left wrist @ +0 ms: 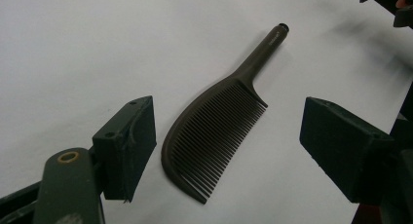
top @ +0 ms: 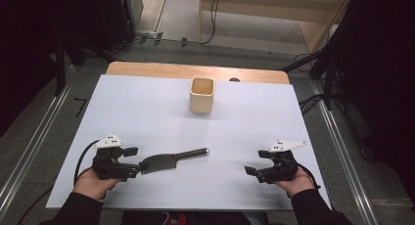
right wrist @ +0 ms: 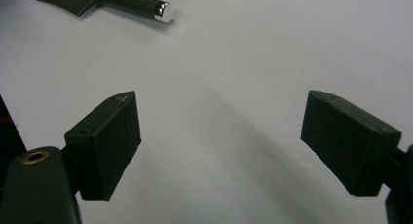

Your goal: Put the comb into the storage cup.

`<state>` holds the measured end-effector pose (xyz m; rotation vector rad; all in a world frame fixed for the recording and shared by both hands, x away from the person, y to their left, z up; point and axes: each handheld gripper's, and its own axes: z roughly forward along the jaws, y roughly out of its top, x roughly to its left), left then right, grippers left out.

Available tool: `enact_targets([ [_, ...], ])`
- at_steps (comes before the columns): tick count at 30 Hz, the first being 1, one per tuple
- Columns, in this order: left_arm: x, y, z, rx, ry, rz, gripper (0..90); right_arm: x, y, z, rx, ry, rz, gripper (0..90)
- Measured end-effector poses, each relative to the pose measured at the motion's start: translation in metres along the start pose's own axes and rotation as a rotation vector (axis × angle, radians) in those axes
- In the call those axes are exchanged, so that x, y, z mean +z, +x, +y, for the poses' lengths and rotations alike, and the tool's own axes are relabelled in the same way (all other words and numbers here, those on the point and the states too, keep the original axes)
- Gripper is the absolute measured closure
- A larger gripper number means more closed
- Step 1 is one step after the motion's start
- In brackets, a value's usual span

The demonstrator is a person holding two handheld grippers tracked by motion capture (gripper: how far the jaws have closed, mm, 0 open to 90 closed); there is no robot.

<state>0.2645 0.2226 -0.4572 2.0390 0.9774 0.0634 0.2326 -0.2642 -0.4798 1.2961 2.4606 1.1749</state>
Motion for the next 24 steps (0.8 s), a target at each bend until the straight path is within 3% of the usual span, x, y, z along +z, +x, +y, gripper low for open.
enact_targets([
  [7, -0.0010, 0.0000, 0.0004, 0.003, -0.009, 0.018, 22.9, 0.0005, 0.0000, 0.0002, -0.001, 0.002, 0.002, 13.0],
  [24, -0.0004, 0.0016, 0.0012, -0.005, -0.019, 0.010, 22.9, 0.0006, -0.0006, 0.0003, 0.007, 0.004, 0.004, 13.0],
])
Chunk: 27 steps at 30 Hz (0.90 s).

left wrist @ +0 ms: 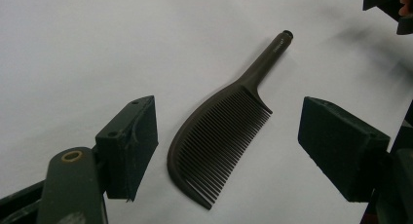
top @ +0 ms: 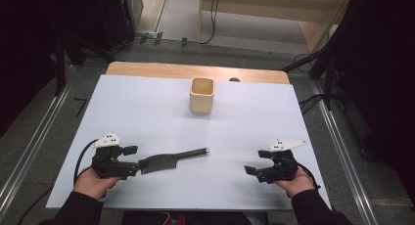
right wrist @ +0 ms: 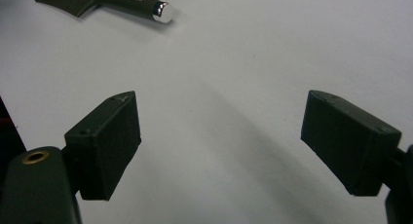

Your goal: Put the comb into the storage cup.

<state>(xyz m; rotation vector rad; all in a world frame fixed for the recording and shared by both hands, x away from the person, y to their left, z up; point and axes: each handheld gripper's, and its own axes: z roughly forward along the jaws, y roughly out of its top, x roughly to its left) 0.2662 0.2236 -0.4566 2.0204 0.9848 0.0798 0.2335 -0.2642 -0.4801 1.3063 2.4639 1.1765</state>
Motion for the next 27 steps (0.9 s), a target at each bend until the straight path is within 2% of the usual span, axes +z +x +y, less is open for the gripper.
enact_targets([
  [27, 0.0008, 0.0003, 0.0000, -0.004, 0.010, -0.005, 22.9, 0.0006, -0.0008, -0.0001, 0.001, 0.004, 0.005, 13.0],
])
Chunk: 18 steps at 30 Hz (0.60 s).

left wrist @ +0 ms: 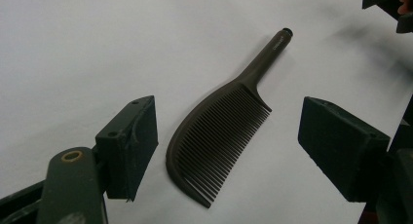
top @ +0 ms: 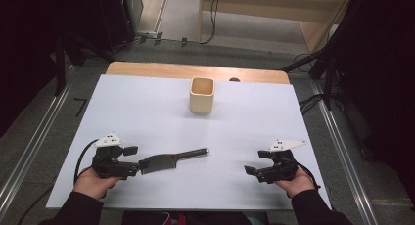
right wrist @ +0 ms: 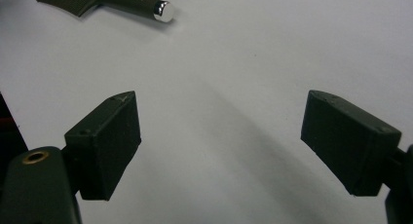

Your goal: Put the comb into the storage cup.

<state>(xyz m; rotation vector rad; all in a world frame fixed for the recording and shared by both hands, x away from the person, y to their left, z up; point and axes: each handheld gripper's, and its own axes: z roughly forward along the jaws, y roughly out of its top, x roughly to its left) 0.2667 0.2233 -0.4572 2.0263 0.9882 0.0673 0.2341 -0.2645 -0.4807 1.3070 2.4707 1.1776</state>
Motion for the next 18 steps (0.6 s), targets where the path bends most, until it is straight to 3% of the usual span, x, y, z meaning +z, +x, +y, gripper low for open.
enact_targets([
  [9, 0.000, 0.000, 0.000, -0.002, 0.001, 0.001, 22.9, 0.001, 0.000, 0.001, 0.001, 0.004, -0.001, 13.0],
  [18, 0.000, 0.001, 0.000, -0.001, 0.001, 0.002, 22.9, 0.007, -0.001, 0.015, -0.013, -0.005, 0.031, 13.4],
])
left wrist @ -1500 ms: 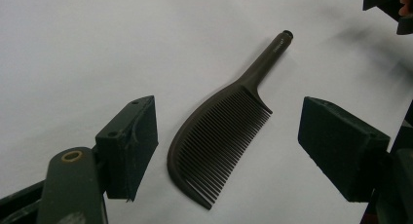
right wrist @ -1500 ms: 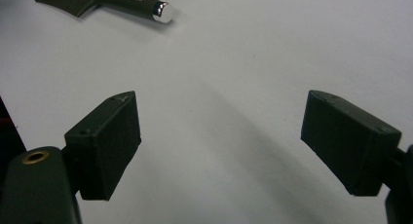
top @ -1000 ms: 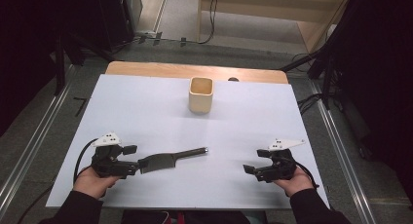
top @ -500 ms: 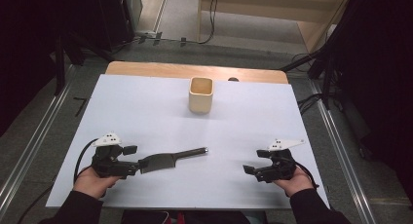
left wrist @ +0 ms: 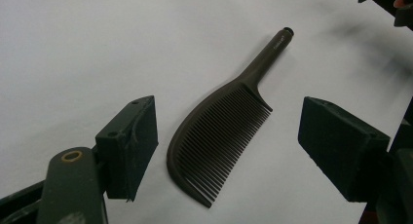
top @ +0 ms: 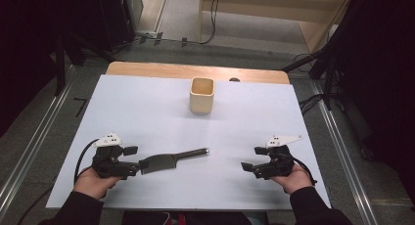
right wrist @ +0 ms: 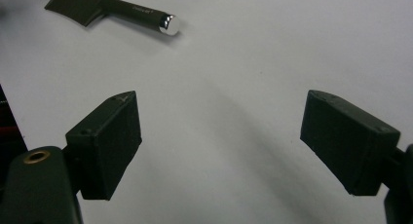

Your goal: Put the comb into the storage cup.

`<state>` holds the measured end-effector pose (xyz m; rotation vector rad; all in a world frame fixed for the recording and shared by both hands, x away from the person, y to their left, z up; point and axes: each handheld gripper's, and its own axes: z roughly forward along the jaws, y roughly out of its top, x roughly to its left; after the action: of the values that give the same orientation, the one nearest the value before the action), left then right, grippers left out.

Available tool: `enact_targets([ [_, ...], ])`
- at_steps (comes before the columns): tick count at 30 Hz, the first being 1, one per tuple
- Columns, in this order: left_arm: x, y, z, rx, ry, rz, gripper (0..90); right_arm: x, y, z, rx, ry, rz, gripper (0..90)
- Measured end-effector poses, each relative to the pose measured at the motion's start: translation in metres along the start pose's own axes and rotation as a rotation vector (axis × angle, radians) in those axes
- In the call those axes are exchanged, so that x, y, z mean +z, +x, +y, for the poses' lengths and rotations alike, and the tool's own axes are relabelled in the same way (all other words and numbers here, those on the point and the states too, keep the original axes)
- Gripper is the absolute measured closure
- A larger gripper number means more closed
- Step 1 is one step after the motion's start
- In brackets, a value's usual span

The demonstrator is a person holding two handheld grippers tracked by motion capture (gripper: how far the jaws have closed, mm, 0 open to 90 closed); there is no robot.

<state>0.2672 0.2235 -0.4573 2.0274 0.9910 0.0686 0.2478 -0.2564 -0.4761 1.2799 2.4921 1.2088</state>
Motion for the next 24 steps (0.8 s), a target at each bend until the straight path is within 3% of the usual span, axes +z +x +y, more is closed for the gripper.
enact_targets([
  [24, 0.000, 0.001, 0.000, -0.006, 0.011, -0.003, 22.9, 0.024, 0.012, 0.042, -0.035, -0.026, 0.044, 13.8],
])
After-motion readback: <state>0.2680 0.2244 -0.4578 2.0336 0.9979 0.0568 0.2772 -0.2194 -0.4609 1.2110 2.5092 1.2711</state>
